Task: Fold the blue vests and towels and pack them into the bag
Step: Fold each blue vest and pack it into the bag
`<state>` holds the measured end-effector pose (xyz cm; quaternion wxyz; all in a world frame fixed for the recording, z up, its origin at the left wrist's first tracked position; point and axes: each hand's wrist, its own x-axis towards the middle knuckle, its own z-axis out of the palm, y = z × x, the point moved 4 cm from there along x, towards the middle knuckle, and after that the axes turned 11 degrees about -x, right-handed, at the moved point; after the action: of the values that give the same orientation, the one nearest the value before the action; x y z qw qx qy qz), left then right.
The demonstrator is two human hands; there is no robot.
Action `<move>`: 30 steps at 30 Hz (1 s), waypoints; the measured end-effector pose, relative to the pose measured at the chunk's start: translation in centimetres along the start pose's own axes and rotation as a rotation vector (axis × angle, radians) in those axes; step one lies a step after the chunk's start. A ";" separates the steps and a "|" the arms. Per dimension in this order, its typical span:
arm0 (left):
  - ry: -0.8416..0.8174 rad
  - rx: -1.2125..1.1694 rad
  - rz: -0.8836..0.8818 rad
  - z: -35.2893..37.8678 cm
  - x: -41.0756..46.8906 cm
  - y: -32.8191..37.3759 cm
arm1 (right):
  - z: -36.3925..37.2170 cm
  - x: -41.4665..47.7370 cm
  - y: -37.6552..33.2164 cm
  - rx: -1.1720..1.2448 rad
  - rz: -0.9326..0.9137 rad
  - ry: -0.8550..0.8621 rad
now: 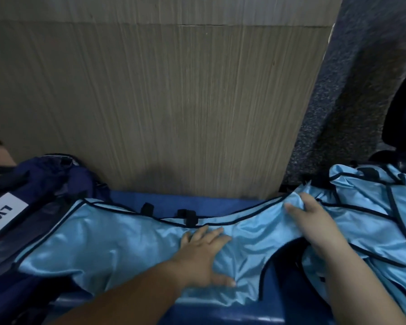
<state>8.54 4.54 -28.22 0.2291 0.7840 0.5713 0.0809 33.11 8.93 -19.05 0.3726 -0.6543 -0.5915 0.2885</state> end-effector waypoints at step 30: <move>0.360 -0.989 -0.208 -2.1 0.3 1.3 | 4.1 -1.6 -3.8 0.549 0.245 -0.099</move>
<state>8.90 5.09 -25.82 0.4763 0.4952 0.5700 0.4506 27.39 8.05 -18.33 0.4684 -0.5808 -0.4255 0.5121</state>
